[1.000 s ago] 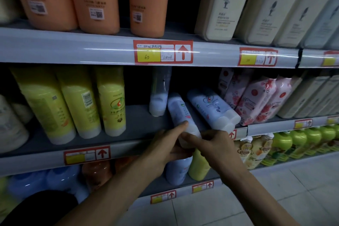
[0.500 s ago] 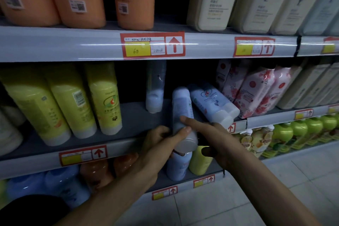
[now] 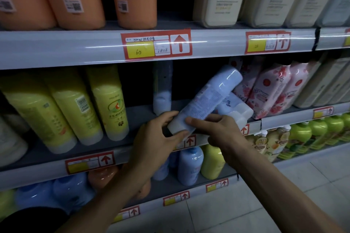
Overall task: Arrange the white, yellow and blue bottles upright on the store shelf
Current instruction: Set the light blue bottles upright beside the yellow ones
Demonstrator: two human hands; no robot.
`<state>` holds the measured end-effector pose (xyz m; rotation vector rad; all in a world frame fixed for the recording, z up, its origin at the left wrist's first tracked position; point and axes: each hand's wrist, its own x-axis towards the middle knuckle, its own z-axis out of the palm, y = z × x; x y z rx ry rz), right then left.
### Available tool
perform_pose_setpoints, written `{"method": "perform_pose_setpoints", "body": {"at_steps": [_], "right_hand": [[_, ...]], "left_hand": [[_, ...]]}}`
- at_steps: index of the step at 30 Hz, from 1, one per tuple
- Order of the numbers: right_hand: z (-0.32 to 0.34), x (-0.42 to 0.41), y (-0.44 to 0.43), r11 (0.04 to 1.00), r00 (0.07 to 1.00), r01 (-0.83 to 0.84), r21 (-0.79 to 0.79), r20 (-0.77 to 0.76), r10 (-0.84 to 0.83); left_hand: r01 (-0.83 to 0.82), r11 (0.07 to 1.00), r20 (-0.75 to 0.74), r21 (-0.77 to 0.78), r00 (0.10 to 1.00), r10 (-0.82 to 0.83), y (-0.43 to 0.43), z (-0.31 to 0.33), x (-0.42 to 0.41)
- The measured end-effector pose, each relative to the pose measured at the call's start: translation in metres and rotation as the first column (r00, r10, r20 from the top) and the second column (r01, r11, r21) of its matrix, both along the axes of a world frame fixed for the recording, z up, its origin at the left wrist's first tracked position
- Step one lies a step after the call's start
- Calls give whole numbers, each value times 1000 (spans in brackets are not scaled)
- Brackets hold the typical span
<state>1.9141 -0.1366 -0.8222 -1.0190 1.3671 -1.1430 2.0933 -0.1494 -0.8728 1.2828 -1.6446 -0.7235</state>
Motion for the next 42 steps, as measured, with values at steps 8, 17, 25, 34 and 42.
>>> {"method": "perform_pose_setpoints", "body": {"at_steps": [8, 17, 25, 34, 42], "right_hand": [[-20, 2, -39, 948, 887, 80, -307, -412, -208], [-24, 17, -76, 916, 776, 51, -398, -562, -287], [-26, 27, -95, 932, 753, 108, -347, -583, -304], [-32, 30, -95, 942, 739, 82, -327, -614, -277], [-29, 29, -86, 955, 704, 7, -296, -676, -215]], "left_hand": [[12, 999, -60, 50, 998, -9, -16, -12, -10], [41, 979, -225, 201, 974, 5, -37, -16, -26], [47, 975, -253, 216, 967, 9, -52, -14, -28], [48, 968, -271, 248, 962, 22, -57, -18, -27], [30, 965, -240, 262, 970, 35, -54, -14, -26]]}}
